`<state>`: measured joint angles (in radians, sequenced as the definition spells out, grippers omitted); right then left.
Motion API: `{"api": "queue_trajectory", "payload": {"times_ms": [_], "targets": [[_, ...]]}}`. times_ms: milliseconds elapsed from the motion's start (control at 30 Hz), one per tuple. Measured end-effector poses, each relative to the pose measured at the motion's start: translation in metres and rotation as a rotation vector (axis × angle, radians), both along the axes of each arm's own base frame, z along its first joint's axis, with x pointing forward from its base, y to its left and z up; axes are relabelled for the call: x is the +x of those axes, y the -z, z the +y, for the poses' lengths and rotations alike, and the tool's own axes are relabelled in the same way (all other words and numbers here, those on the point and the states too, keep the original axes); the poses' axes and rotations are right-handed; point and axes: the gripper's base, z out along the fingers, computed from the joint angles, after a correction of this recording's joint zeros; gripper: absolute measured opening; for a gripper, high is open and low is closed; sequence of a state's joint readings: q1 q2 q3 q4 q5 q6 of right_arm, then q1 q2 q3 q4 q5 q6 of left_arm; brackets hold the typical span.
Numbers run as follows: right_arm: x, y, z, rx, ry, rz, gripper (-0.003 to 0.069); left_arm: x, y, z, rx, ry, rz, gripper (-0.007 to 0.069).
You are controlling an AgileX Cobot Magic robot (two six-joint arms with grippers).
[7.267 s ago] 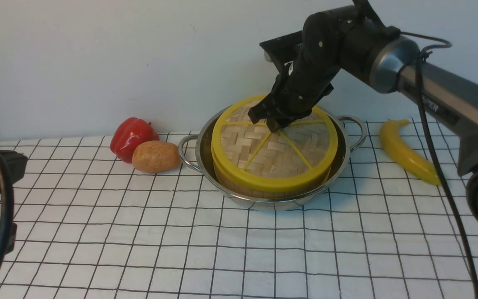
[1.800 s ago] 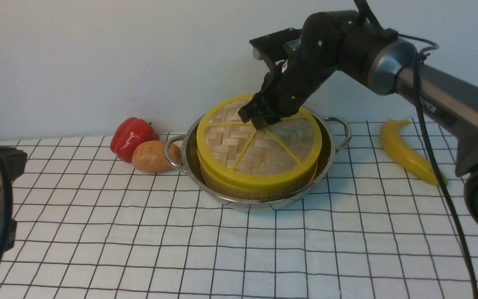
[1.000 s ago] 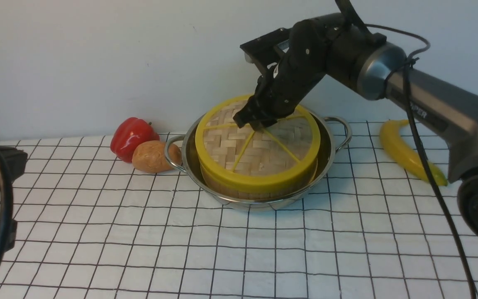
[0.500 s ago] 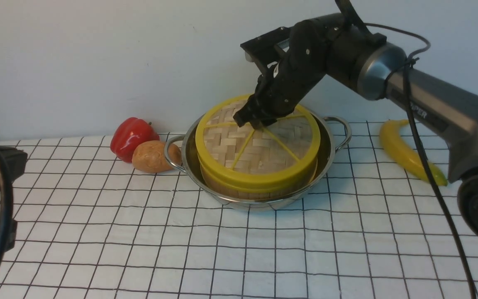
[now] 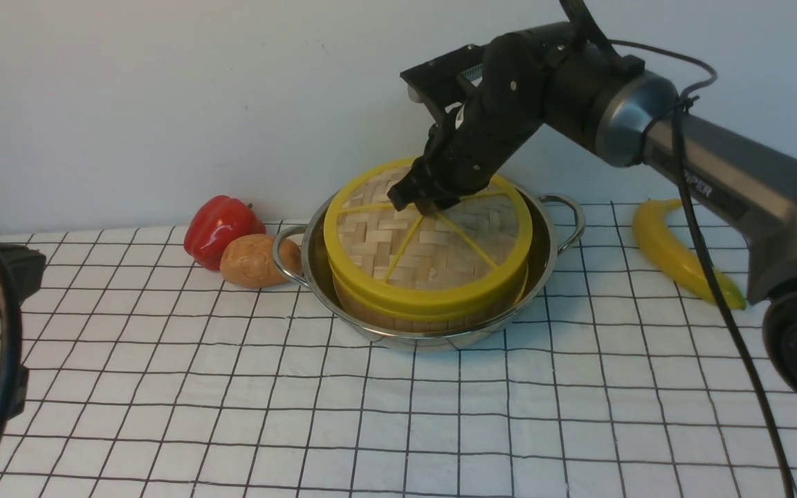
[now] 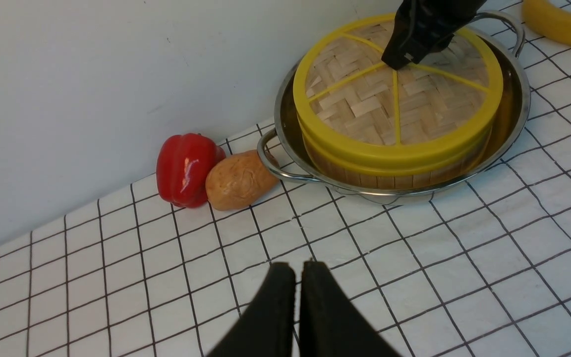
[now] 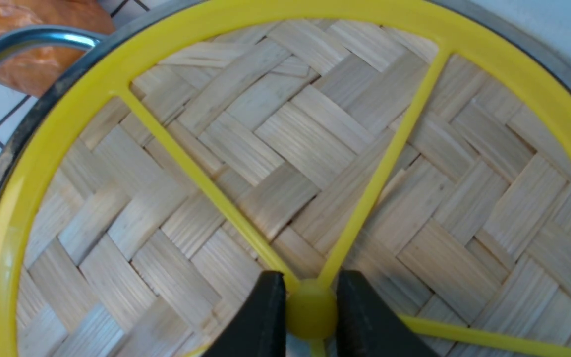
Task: Place the steamer in the pot on the white tablecloth, and put the lid on the steamer.
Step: 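Place the bamboo steamer lid onto the steamer basket in the pot with the right gripper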
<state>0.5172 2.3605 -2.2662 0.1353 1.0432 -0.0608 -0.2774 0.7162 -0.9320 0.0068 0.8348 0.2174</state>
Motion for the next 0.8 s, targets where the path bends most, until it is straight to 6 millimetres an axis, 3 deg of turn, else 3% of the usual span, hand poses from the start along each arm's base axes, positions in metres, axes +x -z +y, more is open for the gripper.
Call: {"api": "queue_trajectory", "payload": {"times_ms": [800], "targets": [[-0.0004,-0.0002,0.0010,0.009,-0.009,0.001,0.0145,0.0000,0.0000,0.0000,0.000,0.000,0.000,0.0012]]}}
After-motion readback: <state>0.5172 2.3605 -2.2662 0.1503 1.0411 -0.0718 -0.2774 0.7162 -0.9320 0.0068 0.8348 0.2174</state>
